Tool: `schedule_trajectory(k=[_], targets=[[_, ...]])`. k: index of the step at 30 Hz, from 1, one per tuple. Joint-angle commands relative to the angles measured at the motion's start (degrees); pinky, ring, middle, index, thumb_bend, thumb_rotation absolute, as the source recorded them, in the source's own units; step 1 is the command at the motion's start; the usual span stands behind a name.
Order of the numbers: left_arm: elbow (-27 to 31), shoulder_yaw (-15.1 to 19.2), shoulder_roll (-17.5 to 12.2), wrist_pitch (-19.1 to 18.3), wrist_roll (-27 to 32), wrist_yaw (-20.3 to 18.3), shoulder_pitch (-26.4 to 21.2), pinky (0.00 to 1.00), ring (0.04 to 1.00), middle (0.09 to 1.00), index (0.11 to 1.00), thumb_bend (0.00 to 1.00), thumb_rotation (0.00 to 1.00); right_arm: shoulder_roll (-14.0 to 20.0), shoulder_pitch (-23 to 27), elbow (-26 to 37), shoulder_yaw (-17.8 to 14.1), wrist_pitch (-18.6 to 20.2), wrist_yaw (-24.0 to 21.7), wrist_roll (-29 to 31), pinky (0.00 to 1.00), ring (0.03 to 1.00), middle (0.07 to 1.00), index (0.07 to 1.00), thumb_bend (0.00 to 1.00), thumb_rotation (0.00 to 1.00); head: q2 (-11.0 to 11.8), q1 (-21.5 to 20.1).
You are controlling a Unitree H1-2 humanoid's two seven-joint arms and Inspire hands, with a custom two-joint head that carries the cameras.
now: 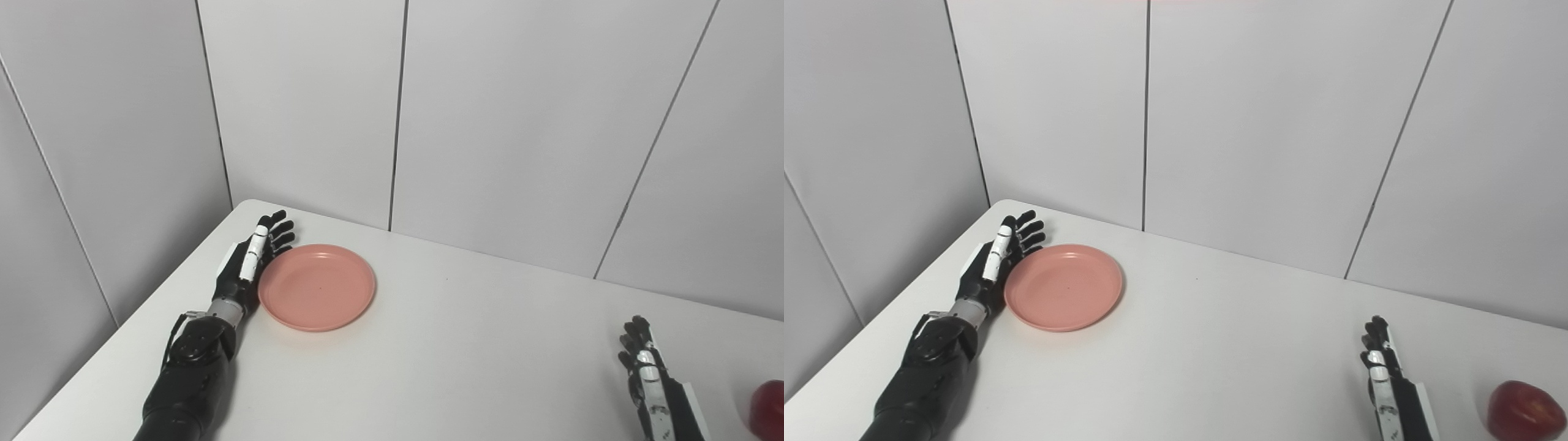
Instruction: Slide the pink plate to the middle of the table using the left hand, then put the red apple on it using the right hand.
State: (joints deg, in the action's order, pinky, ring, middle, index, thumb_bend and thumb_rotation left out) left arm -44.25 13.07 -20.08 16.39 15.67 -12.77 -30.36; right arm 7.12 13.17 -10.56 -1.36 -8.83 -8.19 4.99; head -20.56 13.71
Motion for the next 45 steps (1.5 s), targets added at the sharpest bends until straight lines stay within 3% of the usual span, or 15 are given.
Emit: schedule_trajectory(k=[1,15,30,37,45], targets=[[2.5,-0.4,0.6,-0.2,0.0,-0.1,-0.7,0.87,0.877,0.885,0.869,0.64,1.00,-0.1,1.3,1.0,-0.2,-1.0,0.1,0.4,1.00,0.988,0.982,0.988,0.71,0.99,0.0,-0.1],[8.0,-1.3,4.7,-5.6,0.0,0.6,0.7,0.91,0.901,0.895,0.883,0.61,1.00,-0.6,1.6,0.6,0.1,-1.5,0.6,-0.5,1.00,0.992,0.983,0.990,0.72,0.99,-0.1,-2.1],[8.5,-2.3,6.8,-5.3,0.1,0.0,1.1,0.91,0.906,0.892,0.881,0.58,1.00,-3.0,1.2,2.7,0.1,1.7,2.2,-1.3,0.99,0.961,0.968,0.978,0.70,0.94,-1.0,-7.6],[7.1,-2.5,7.4,-4.5,1.8,-3.2,1.2,0.93,0.919,0.909,0.900,0.58,1.00,-3.8,1.5,1.9,0.5,0.8,2.8,-1.6,0.97,0.960,0.969,0.977,0.69,0.93,-0.8,-9.9],[7.8,-3.5,8.0,-6.0,1.3,-4.2,1.5,0.93,0.926,0.914,0.902,0.59,1.00,-4.8,1.4,2.5,1.3,0.3,4.0,-3.8,0.97,0.945,0.956,0.966,0.68,0.94,-1.5,-13.7]])
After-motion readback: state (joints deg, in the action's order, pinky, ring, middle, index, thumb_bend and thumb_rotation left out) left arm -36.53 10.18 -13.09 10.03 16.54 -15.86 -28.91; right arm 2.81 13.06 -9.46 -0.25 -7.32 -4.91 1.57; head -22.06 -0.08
